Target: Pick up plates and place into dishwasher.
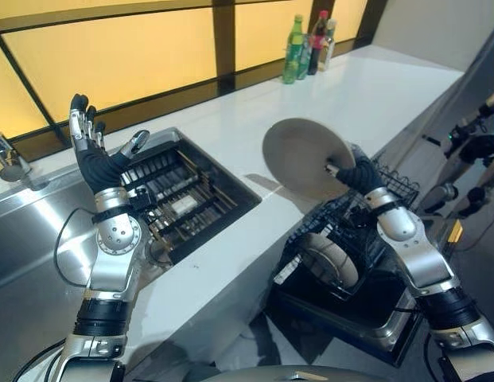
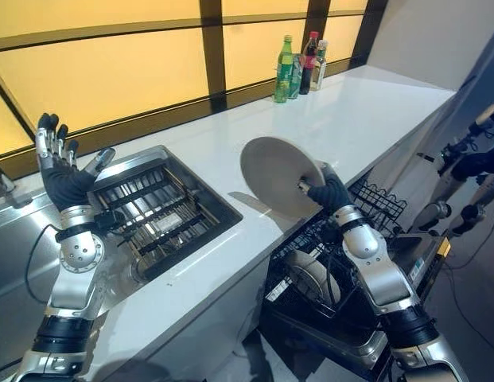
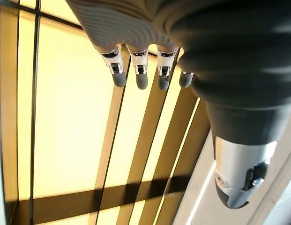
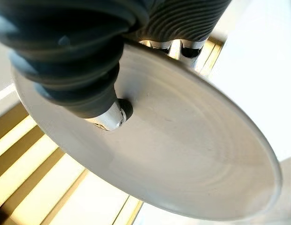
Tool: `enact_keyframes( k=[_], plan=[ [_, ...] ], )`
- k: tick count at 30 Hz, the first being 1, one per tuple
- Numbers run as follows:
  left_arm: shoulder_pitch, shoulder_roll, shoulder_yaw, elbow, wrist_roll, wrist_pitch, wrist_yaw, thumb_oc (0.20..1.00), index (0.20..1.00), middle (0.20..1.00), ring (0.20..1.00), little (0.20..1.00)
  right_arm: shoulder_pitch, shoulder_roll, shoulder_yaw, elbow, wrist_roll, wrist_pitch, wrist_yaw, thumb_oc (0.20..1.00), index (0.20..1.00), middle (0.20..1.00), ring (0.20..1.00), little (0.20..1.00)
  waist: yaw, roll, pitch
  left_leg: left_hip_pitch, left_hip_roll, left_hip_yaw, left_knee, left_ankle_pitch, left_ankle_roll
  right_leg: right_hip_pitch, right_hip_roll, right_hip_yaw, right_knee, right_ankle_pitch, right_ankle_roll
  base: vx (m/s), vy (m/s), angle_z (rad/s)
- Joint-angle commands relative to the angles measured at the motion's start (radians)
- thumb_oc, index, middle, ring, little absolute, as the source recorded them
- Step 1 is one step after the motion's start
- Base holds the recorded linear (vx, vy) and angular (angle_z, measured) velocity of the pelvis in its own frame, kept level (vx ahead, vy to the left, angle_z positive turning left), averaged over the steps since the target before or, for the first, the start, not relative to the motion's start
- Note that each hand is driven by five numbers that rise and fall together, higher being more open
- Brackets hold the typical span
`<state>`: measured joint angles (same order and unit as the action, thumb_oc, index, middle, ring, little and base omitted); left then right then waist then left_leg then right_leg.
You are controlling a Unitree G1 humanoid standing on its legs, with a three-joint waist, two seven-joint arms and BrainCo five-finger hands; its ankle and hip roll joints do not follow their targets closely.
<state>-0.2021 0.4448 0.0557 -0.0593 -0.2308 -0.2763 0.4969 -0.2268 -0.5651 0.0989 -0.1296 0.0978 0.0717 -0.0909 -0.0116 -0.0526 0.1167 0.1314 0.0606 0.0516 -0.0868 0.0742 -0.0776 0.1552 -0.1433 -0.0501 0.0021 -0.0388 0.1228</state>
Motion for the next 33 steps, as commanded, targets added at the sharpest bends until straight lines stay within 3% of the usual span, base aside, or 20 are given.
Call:
enact_keyframes(
  k=[1, 6, 10, 16, 19, 22, 28, 33],
  plan=[
    [-0.006, 0.051, 0.047, 0.008, -0.007, -0.030, -0.025, 1.000, 1.000, 1.000, 1.000, 1.000, 0.002, -0.035, -0.101, -0.005, -0.016, -0.099, -0.097, 0.200, 0.200, 0.200, 0.200, 0.200, -0.016, 0.007, -0.023, -0.017, -0.047, -0.002, 0.080, -0.100, 0.094, -0.096, -0.016, 0.002, 0.122, 0.050, 0.004, 0.07, 0.032, -0.27],
    [0.041, 0.055, 0.100, 0.002, 0.000, -0.021, -0.052, 1.000, 1.000, 1.000, 1.000, 1.000, 0.092, -0.007, -0.178, 0.017, -0.030, -0.118, -0.135, 0.200, 0.200, 0.200, 0.200, 0.200, -0.038, 0.015, -0.009, -0.023, -0.056, 0.006, 0.089, -0.101, 0.113, -0.140, 0.004, 0.028, 0.205, 0.052, 0.003, 0.07, 0.027, -0.24],
    [0.058, 0.055, 0.120, 0.004, -0.008, -0.006, -0.069, 1.000, 1.000, 1.000, 1.000, 1.000, 0.138, 0.016, -0.206, 0.036, -0.048, -0.117, -0.161, 0.200, 0.200, 0.200, 0.200, 0.200, -0.053, 0.009, 0.009, -0.034, -0.059, -0.010, 0.104, -0.104, 0.108, -0.155, -0.016, 0.064, 0.163, 0.082, 0.011, 0.07, -0.109, -0.22],
    [0.025, 0.090, 0.113, 0.037, 0.000, 0.018, -0.071, 1.000, 1.000, 1.000, 1.000, 1.000, 0.134, 0.033, -0.222, 0.107, -0.051, -0.100, -0.195, 0.200, 0.200, 0.200, 0.200, 0.200, -0.087, -0.005, 0.035, -0.006, -0.001, 0.015, 0.125, -0.145, 0.058, -0.186, -0.126, 0.143, 0.027, 0.227, 0.070, 0.09, -0.286, -0.05],
    [0.046, 0.100, 0.136, 0.043, -0.002, 0.013, -0.085, 1.000, 1.000, 1.000, 1.000, 1.000, 0.151, 0.034, -0.243, 0.145, -0.026, -0.112, -0.184, 0.200, 0.200, 0.200, 0.200, 0.200, -0.080, -0.003, 0.037, -0.007, 0.036, 0.015, 0.140, -0.160, 0.046, -0.169, -0.117, 0.145, 0.029, 0.189, 0.083, 0.06, -0.278, 0.11],
    [0.093, 0.096, 0.173, 0.019, -0.008, 0.013, -0.113, 1.000, 1.000, 1.000, 1.000, 1.000, 0.180, 0.041, -0.262, 0.156, -0.026, -0.106, -0.172, 0.200, 0.200, 0.200, 0.200, 0.200, -0.066, -0.005, 0.026, -0.024, 0.058, 0.000, 0.138, -0.134, 0.033, -0.149, -0.097, 0.129, 0.017, 0.162, 0.080, 0.01, -0.233, 0.22],
    [0.094, 0.105, 0.169, 0.016, -0.002, 0.013, -0.118, 1.000, 1.000, 1.000, 1.000, 1.000, 0.136, 0.034, -0.235, 0.217, -0.034, -0.099, -0.217, 0.200, 0.200, 0.200, 0.200, 0.200, -0.048, 0.015, 0.042, -0.051, 0.115, -0.025, 0.117, -0.094, -0.004, -0.152, -0.050, 0.095, 0.009, 0.128, 0.042, 0.00, -0.190, 0.22],
    [0.020, 0.125, 0.104, 0.048, 0.000, -0.004, -0.054, 1.000, 1.000, 1.000, 1.000, 1.000, 0.041, -0.039, -0.183, 0.298, -0.055, -0.087, -0.252, 0.200, 0.200, 0.200, 0.200, 0.200, -0.037, 0.046, 0.092, -0.115, 0.156, -0.049, 0.110, -0.065, -0.035, -0.198, -0.014, 0.073, 0.017, 0.104, 0.018, -0.15, -0.136, 0.16]
  ],
)
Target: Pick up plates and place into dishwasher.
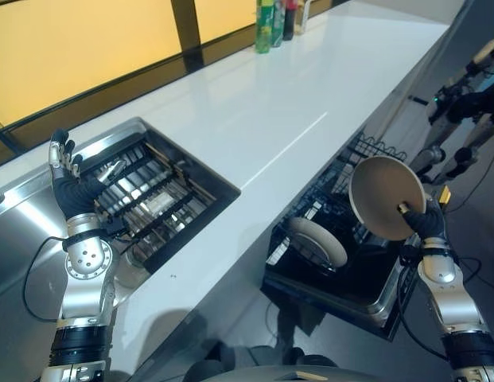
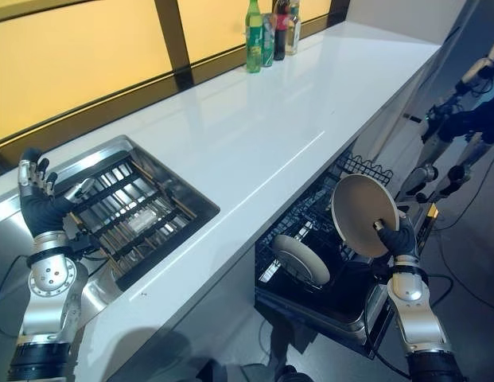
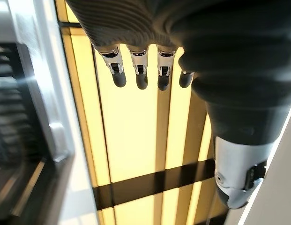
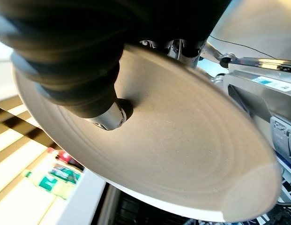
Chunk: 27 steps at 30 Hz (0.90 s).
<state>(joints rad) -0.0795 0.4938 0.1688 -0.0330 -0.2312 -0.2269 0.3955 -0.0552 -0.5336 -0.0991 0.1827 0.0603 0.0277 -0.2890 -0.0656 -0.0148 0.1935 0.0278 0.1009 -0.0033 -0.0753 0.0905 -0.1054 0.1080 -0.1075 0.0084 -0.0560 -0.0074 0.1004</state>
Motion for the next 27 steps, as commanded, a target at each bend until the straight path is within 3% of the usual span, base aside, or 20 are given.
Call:
enact_keyframes(
  k=[1, 6, 15, 27],
  plan=[
    [-0.123, 0.081, -0.022, 0.029, 0.002, -0.054, 0.065, 1.000, 1.000, 1.000, 1.000, 1.000, -0.154, -0.084, 0.026, 0.006, -0.035, -0.038, -0.062, 0.200, 0.200, 0.200, 0.200, 0.200, 0.017, 0.012, 0.029, -0.026, 0.120, 0.002, 0.098, -0.074, -0.012, -0.163, -0.046, 0.011, 0.078, 0.071, 0.037, -0.20, -0.124, 0.09],
    [-0.205, 0.118, -0.058, 0.061, -0.001, -0.080, 0.126, 1.000, 1.000, 1.000, 1.000, 1.000, -0.259, -0.157, 0.092, 0.081, -0.061, -0.017, -0.118, 0.200, 0.200, 0.200, 0.200, 0.200, 0.009, 0.027, 0.106, -0.097, 0.144, -0.012, 0.084, -0.029, -0.031, -0.224, -0.020, 0.000, 0.085, 0.070, 0.017, -0.24, -0.118, 0.10],
    [-0.249, 0.143, -0.077, 0.070, 0.010, -0.110, 0.155, 1.000, 1.000, 1.000, 1.000, 1.000, -0.356, -0.253, 0.136, 0.164, -0.146, -0.004, -0.184, 0.200, 0.200, 0.200, 0.200, 0.200, -0.001, 0.055, 0.175, -0.170, 0.155, -0.017, 0.084, 0.007, -0.049, -0.278, -0.005, -0.016, 0.093, 0.066, -0.004, -0.11, -0.077, -0.01],
    [-0.285, 0.155, -0.088, 0.089, 0.011, -0.111, 0.159, 1.000, 1.000, 1.000, 1.000, 1.000, -0.473, -0.331, 0.180, 0.205, -0.174, -0.060, -0.105, 0.200, 0.200, 0.200, 0.200, 0.200, 0.016, 0.064, 0.205, -0.223, 0.165, -0.018, 0.111, 0.020, -0.062, -0.311, 0.003, -0.036, 0.117, 0.049, -0.018, -0.01, -0.045, 0.03]
  ],
)
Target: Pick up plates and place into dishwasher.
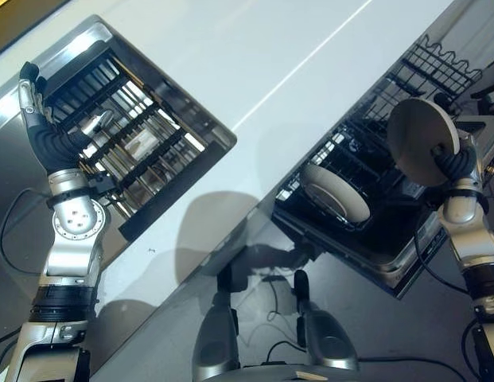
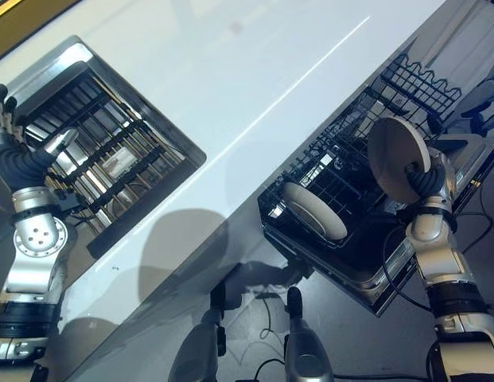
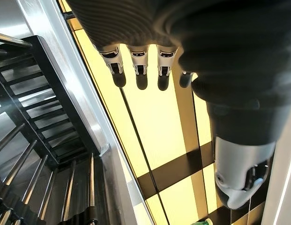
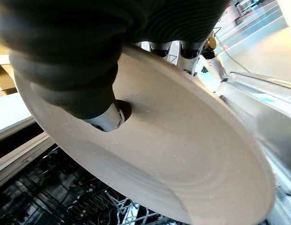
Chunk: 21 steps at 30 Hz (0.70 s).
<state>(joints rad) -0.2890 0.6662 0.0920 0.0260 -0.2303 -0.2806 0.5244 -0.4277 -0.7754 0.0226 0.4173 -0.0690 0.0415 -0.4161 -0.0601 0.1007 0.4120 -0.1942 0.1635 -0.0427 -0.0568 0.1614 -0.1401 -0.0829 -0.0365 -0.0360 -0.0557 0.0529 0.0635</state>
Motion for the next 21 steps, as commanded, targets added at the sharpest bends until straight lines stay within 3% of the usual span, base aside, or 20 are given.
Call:
enact_keyframes(
  k=[1, 9, 21],
  plan=[
    [-0.082, -0.016, -0.015, 0.037, 0.011, -0.060, 0.031, 1.000, 1.000, 1.000, 1.000, 1.000, -0.115, -0.090, 0.071, -0.027, -0.045, -0.078, 0.039, 0.200, 0.200, 0.200, 0.200, 0.200, 0.015, -0.052, -0.011, -0.007, 0.103, 0.019, 0.096, -0.049, -0.028, -0.125, -0.067, 0.005, 0.121, -0.013, 0.018, 0.00, -0.062, 0.04],
    [-0.097, -0.006, -0.021, 0.049, 0.008, -0.069, 0.027, 1.000, 1.000, 1.000, 1.000, 1.000, -0.168, -0.074, 0.153, 0.021, -0.041, -0.138, 0.114, 0.200, 0.200, 0.200, 0.200, 0.200, 0.047, -0.055, 0.012, -0.036, 0.106, 0.001, 0.103, -0.038, -0.030, -0.144, -0.068, -0.025, 0.140, -0.019, 0.015, 0.03, -0.060, 0.07],
    [-0.144, 0.011, -0.050, 0.080, 0.004, -0.085, 0.018, 1.000, 1.000, 1.000, 1.000, 1.000, -0.210, 0.004, 0.309, 0.227, 0.067, -0.116, 0.229, 0.200, 0.200, 0.200, 0.200, 0.200, 0.073, -0.045, 0.057, -0.069, 0.096, -0.011, 0.103, -0.028, -0.026, -0.190, -0.074, -0.049, 0.176, -0.023, 0.013, 0.01, -0.024, 0.05]
  ],
)
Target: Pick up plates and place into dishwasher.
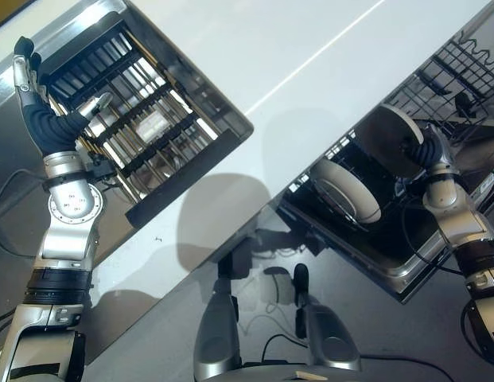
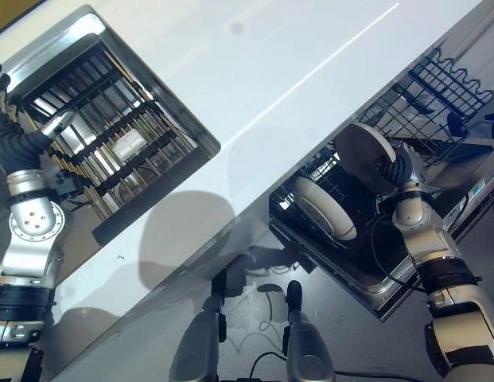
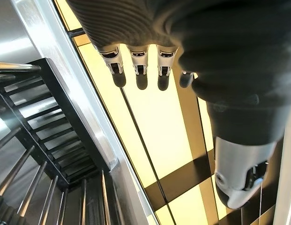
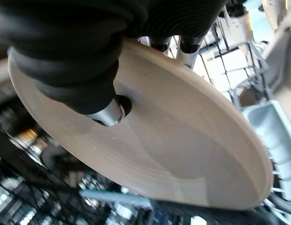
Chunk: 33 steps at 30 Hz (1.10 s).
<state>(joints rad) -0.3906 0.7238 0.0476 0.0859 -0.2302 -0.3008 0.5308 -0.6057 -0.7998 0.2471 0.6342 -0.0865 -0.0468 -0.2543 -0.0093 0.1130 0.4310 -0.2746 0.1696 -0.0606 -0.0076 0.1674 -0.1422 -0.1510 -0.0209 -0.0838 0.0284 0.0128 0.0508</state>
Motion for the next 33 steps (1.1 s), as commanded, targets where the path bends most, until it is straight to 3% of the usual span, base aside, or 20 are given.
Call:
enact_keyframes(
  k=[1, 14, 19, 20, 21, 22, 33],
  plan=[
    [-0.050, -0.043, -0.009, 0.023, -0.001, -0.062, 0.009, 1.000, 1.000, 1.000, 1.000, 1.000, -0.037, 0.034, 0.094, 0.038, 0.099, -0.032, 0.072, 0.200, 0.200, 0.200, 0.200, 0.200, 0.023, -0.054, 0.041, 0.009, 0.089, 0.008, 0.055, -0.033, -0.023, -0.126, -0.091, -0.002, 0.096, 0.017, 0.026, -0.02, -0.001, 0.10],
    [-0.105, -0.045, -0.044, 0.030, -0.013, -0.042, 0.006, 1.000, 1.000, 1.000, 1.000, 1.000, -0.065, 0.075, 0.109, 0.129, 0.159, -0.026, 0.087, 0.200, 0.200, 0.200, 0.200, 0.200, 0.007, -0.026, 0.060, 0.000, 0.074, 0.023, 0.061, -0.036, -0.016, -0.142, -0.103, 0.008, 0.096, 0.026, 0.028, -0.03, 0.015, 0.03],
    [-0.099, -0.052, -0.044, 0.037, -0.014, -0.048, 0.007, 1.000, 1.000, 1.000, 1.000, 1.000, -0.057, 0.076, 0.089, 0.104, 0.182, -0.060, 0.071, 0.206, 0.206, 0.206, 0.206, 0.206, 0.000, -0.028, 0.050, 0.015, 0.078, 0.033, 0.057, -0.038, -0.017, -0.131, -0.104, 0.006, 0.087, 0.031, 0.028, -0.01, 0.008, 0.00],
    [-0.096, -0.053, -0.043, 0.037, -0.013, -0.048, 0.008, 1.000, 1.000, 1.000, 1.000, 1.000, -0.050, 0.077, 0.083, 0.084, 0.189, -0.061, 0.064, 0.470, 0.470, 0.470, 0.470, 0.470, -0.003, -0.030, 0.046, 0.021, 0.080, 0.036, 0.056, -0.039, -0.018, -0.127, -0.105, 0.006, 0.085, 0.031, 0.028, 0.00, 0.000, 0.00],
    [-0.093, -0.053, -0.042, 0.037, -0.013, -0.048, 0.011, 1.000, 1.000, 1.000, 1.000, 1.000, -0.041, 0.078, 0.075, 0.064, 0.191, -0.069, 0.057, 0.831, 0.831, 0.831, 0.831, 0.831, -0.007, -0.032, 0.043, 0.027, 0.082, 0.039, 0.054, -0.040, -0.018, -0.123, -0.104, 0.007, 0.083, 0.032, 0.028, 0.00, 0.000, 0.00],
    [-0.088, -0.054, -0.040, 0.036, -0.012, -0.051, 0.012, 1.000, 1.000, 1.000, 1.000, 1.000, -0.031, 0.081, 0.065, 0.047, 0.186, -0.073, 0.050, 1.000, 1.000, 1.000, 1.000, 1.000, -0.010, -0.034, 0.039, 0.031, 0.083, 0.041, 0.054, -0.041, -0.018, -0.119, -0.104, 0.008, 0.081, 0.032, 0.027, 0.00, 0.000, 0.00],
    [-0.015, -0.066, -0.004, 0.022, 0.008, -0.056, 0.005, 1.000, 1.000, 1.000, 1.000, 1.000, 0.080, 0.088, -0.078, -0.148, 0.143, -0.073, -0.062, 1.000, 1.000, 1.000, 1.000, 1.000, -0.039, -0.051, -0.011, 0.071, 0.096, 0.055, 0.080, -0.066, -0.017, -0.072, -0.101, 0.024, 0.072, 0.028, 0.026, 0.02, 0.022, -0.01]
  ],
)
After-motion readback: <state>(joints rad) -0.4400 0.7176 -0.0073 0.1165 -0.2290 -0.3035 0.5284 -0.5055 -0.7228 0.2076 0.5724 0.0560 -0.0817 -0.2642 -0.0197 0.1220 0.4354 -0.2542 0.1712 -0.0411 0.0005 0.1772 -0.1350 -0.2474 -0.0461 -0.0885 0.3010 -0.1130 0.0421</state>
